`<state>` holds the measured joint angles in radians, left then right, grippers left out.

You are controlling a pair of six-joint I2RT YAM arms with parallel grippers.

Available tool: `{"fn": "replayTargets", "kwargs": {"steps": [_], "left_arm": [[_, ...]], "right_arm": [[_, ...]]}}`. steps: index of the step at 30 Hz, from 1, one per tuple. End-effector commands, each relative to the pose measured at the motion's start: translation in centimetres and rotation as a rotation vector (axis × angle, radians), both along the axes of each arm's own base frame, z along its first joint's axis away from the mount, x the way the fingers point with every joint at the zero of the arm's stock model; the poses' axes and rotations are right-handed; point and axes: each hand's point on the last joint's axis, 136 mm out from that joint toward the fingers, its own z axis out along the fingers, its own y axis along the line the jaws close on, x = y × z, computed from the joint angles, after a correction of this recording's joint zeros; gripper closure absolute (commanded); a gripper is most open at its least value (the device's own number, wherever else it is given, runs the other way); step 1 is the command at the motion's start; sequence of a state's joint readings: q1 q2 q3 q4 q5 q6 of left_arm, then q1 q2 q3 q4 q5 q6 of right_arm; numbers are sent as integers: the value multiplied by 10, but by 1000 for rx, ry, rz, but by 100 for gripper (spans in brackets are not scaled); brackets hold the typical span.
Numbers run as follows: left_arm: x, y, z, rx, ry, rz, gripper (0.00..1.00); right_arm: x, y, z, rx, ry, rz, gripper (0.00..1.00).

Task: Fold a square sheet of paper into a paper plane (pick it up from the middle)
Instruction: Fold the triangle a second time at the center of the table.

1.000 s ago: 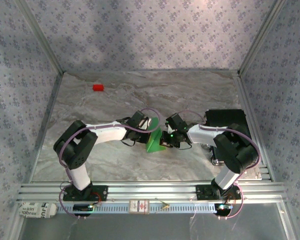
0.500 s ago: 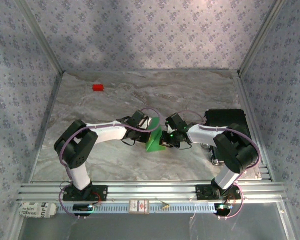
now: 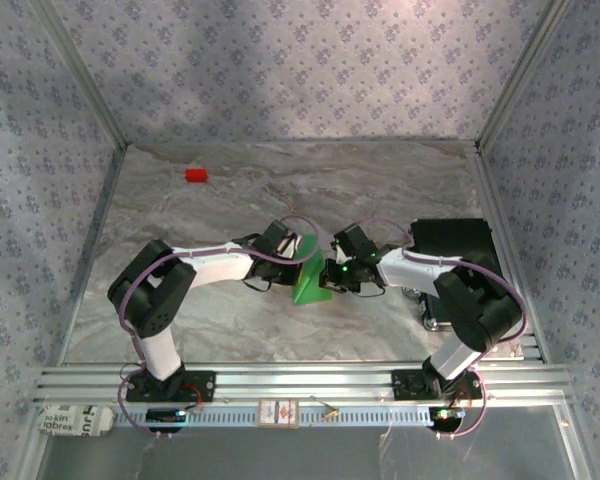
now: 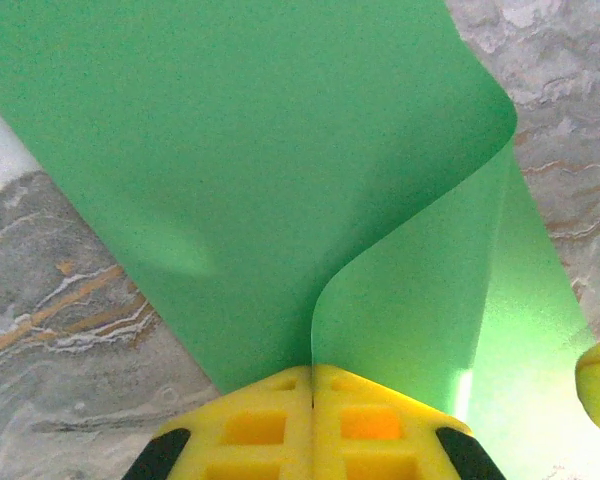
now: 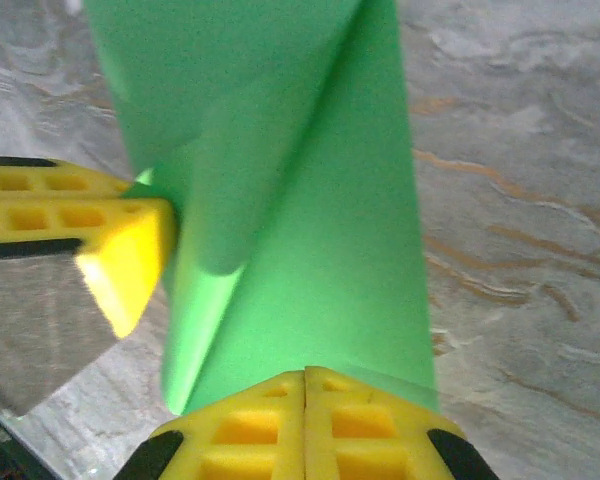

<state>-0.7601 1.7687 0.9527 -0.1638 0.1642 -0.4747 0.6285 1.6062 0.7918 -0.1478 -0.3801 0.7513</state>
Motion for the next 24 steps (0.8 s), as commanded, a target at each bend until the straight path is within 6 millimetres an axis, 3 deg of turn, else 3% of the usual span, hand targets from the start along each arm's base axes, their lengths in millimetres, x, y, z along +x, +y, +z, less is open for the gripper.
{"fn": "replayTargets", "kwargs": {"steps": [1, 10, 24], "left_arm": [[-17, 2, -7, 0, 67, 36, 97], [-19, 0, -5, 15, 60, 116, 98], [-11, -13, 14, -19, 1, 36, 95]], "right_arm": [[2, 10, 17, 50, -18, 5, 93], [-12, 20, -4, 23, 37, -7, 94], [-20, -8, -37, -86, 95, -38, 98]]}}
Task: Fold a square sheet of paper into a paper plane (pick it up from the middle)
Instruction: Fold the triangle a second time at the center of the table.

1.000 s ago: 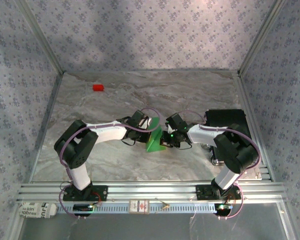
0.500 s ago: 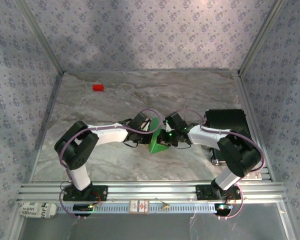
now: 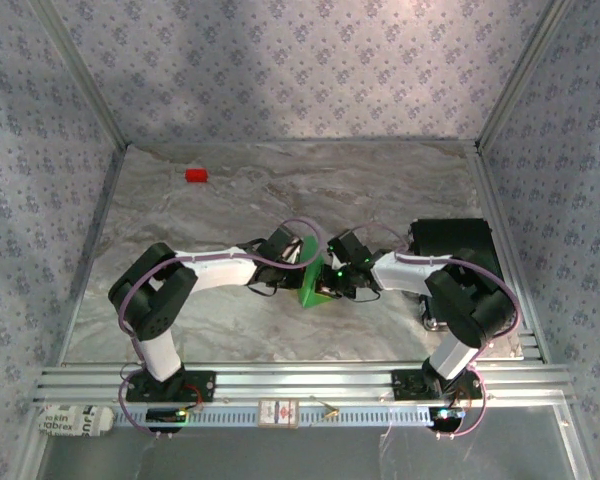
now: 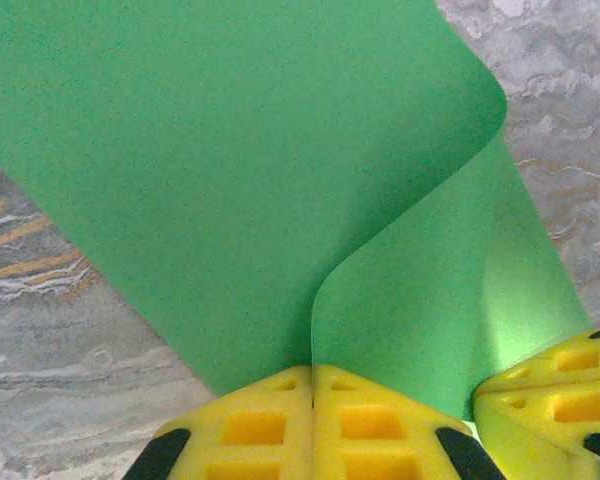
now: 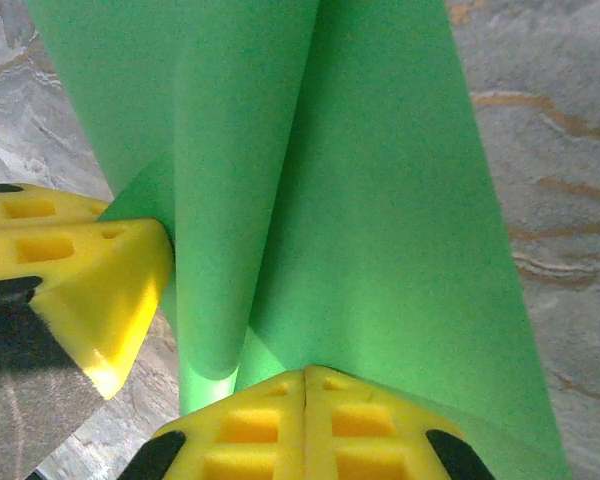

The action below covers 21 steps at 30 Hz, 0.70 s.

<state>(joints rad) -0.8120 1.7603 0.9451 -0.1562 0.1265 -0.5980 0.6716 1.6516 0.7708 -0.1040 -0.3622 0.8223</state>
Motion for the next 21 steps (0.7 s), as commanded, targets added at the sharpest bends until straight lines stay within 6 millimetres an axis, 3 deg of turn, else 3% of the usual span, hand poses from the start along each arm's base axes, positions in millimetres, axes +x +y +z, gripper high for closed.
{"fn": "replayTargets", "kwargs": {"steps": [1, 21], "left_arm": [[1, -5, 15, -8, -30, -40, 95], [6, -6, 15, -7, -64, -75, 95]], "right_arm": [[-9, -15, -19, -71, 48, -13, 98], [-10, -21, -24, -84, 60, -15, 98]]}}
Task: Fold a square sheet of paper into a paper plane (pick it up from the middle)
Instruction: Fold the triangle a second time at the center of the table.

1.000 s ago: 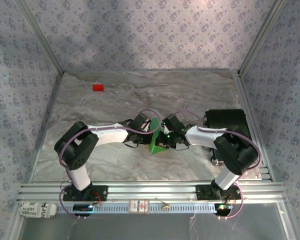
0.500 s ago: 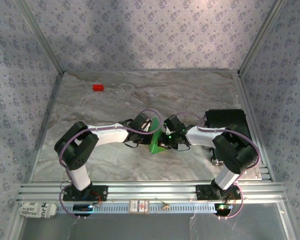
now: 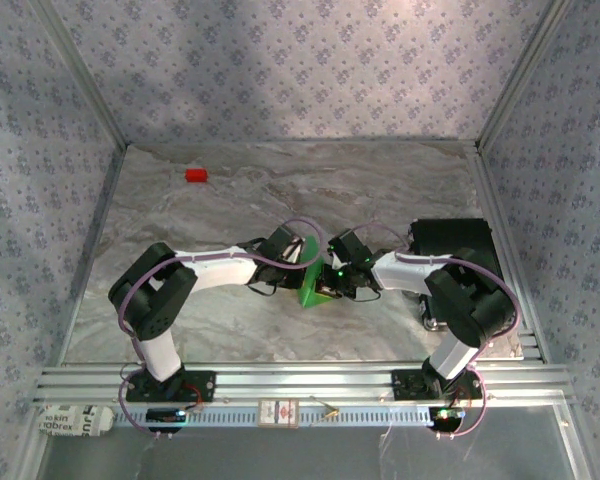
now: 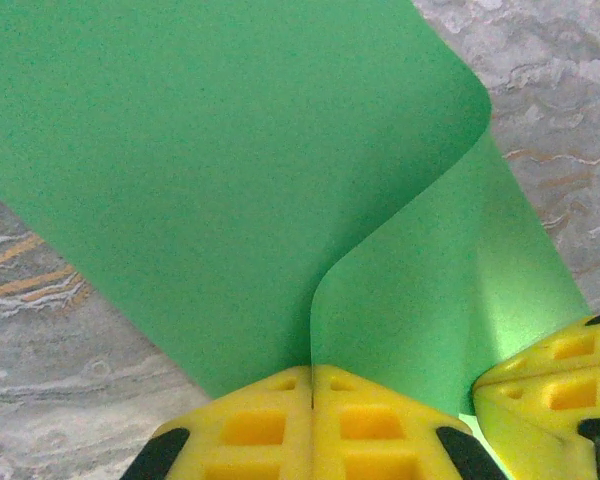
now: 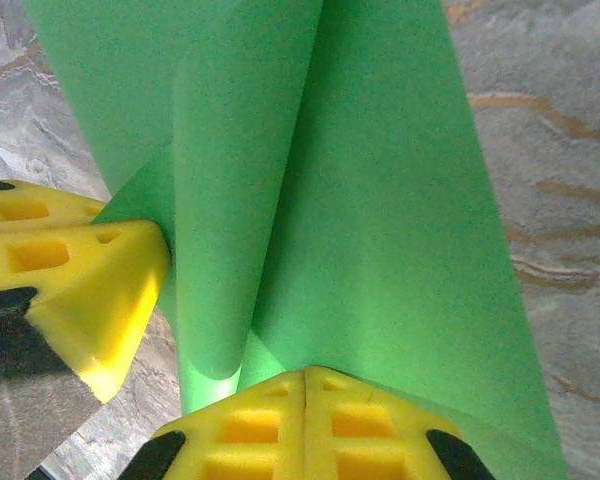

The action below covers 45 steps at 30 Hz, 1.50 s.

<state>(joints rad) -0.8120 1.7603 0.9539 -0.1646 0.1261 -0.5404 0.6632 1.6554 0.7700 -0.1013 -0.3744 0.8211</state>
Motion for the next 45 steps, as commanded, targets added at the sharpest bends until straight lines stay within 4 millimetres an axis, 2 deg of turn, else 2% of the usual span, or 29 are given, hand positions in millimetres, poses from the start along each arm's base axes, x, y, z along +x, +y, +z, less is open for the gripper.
{"fn": "replayTargets", "kwargs": {"steps": [1, 35, 45], "left_arm": [[4, -6, 13, -24, -38, -34, 95], [11, -5, 17, -34, -52, -80, 93], [10, -12, 17, -61, -39, -100, 93]], "right_arm": [[-10, -20, -23, -90, 51, -13, 98], [-9, -22, -22, -89, 52, -10, 98], [-9, -22, -20, -87, 50, -10, 98]]}}
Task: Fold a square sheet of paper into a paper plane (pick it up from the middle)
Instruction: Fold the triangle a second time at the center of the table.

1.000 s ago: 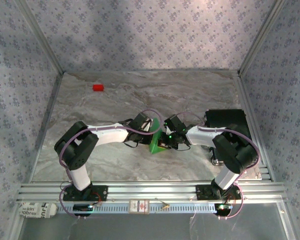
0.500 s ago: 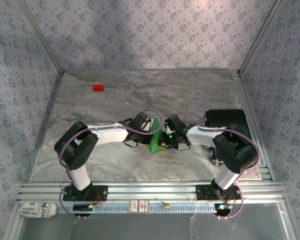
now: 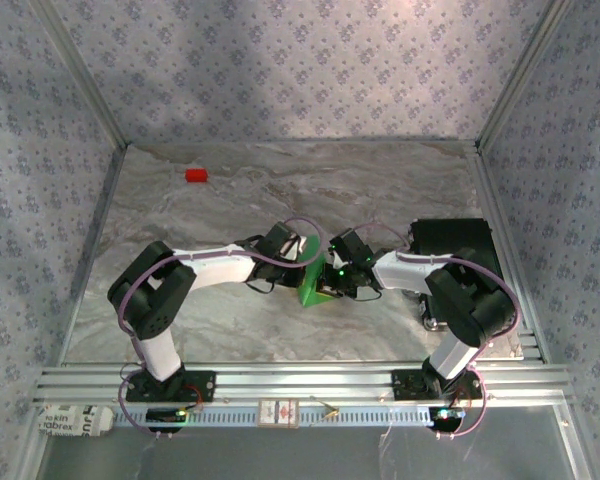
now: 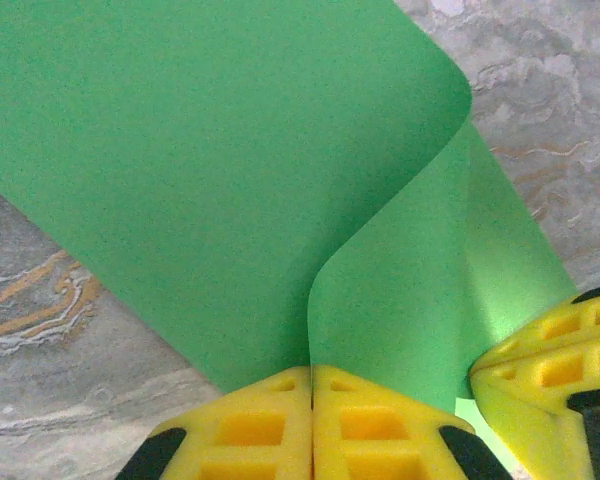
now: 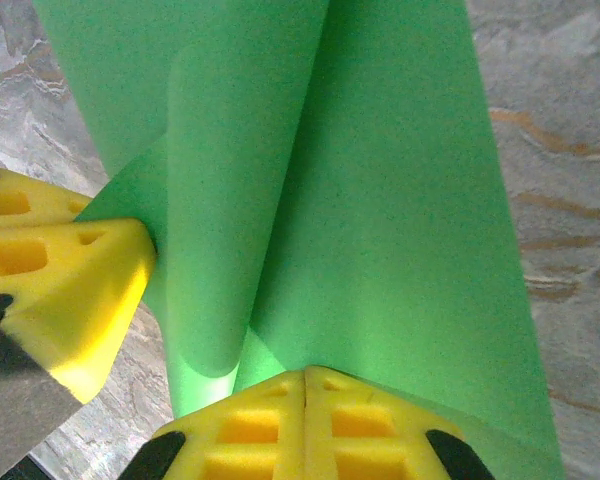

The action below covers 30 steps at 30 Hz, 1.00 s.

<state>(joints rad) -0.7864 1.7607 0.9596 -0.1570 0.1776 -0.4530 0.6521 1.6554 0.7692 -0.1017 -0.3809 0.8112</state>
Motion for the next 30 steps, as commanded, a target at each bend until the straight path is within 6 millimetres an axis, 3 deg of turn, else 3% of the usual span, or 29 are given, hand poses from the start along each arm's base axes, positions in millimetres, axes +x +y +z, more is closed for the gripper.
{"fn": "replayTargets", "kwargs": {"steps": [1, 30], "left_arm": [[6, -11, 14, -43, -21, -26, 93], [9, -1, -5, 2, -5, -8, 93]], "right_arm": [[-11, -20, -21, -90, 52, -11, 99], [-11, -20, -19, -85, 45, -4, 98]]}}
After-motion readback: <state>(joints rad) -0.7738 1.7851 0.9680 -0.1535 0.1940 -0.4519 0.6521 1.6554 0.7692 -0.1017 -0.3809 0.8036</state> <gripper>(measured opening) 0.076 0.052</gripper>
